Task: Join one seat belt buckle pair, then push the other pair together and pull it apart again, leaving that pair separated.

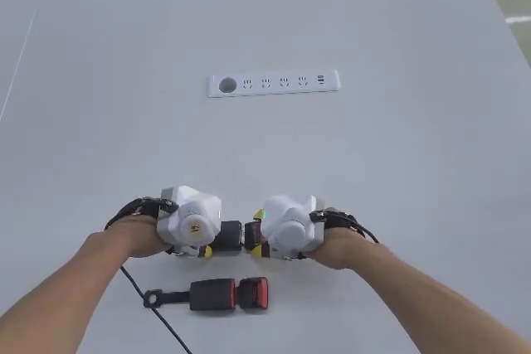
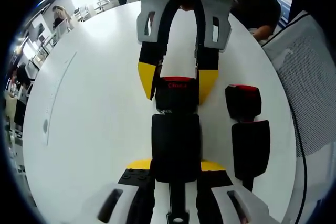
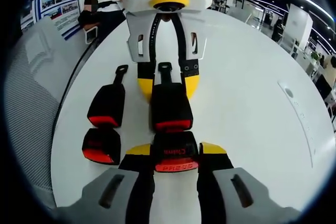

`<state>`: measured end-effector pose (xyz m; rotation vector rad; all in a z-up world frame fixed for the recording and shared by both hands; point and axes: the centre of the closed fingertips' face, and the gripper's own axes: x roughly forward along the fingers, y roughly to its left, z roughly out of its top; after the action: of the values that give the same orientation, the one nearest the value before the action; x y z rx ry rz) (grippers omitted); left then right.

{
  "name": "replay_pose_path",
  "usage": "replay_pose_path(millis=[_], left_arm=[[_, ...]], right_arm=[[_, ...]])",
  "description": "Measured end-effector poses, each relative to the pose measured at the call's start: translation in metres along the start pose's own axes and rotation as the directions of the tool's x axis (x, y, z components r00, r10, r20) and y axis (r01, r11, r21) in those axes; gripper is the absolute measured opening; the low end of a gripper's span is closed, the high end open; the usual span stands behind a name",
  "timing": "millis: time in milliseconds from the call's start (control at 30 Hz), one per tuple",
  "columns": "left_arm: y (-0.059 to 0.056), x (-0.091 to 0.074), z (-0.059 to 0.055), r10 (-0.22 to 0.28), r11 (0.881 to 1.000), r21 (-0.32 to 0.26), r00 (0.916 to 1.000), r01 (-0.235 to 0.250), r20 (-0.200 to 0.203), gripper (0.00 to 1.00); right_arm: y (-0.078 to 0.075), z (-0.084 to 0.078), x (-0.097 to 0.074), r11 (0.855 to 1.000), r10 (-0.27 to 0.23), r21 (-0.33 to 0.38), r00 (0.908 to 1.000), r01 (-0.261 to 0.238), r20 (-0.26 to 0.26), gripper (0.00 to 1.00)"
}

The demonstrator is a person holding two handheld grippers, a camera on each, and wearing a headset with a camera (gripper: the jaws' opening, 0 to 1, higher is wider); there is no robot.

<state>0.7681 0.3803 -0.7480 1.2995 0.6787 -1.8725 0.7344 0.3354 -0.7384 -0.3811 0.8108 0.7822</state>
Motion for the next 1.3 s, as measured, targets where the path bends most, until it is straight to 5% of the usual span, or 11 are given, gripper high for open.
replay_pose_path(millis=[667,1300], left_arm=[[-0.001,-0.001,0.0,-0.003,1.0,-0.001,0.9999,0.003,-0.011,0.31],[-0.001,-0.001,-0.002,-0.011,1.0,-0.009,0.9994,0.011,-0.031,0.32]], right_arm=[[0.001,-0.004,-0.002,0.997,0.036,-0.067,0.9987,-0.039,-0.035,0.28],[-0.006,-0.037,-0.029,0.995,0.044,-0.082,0.9946,-0.052,-0.094,0.29]])
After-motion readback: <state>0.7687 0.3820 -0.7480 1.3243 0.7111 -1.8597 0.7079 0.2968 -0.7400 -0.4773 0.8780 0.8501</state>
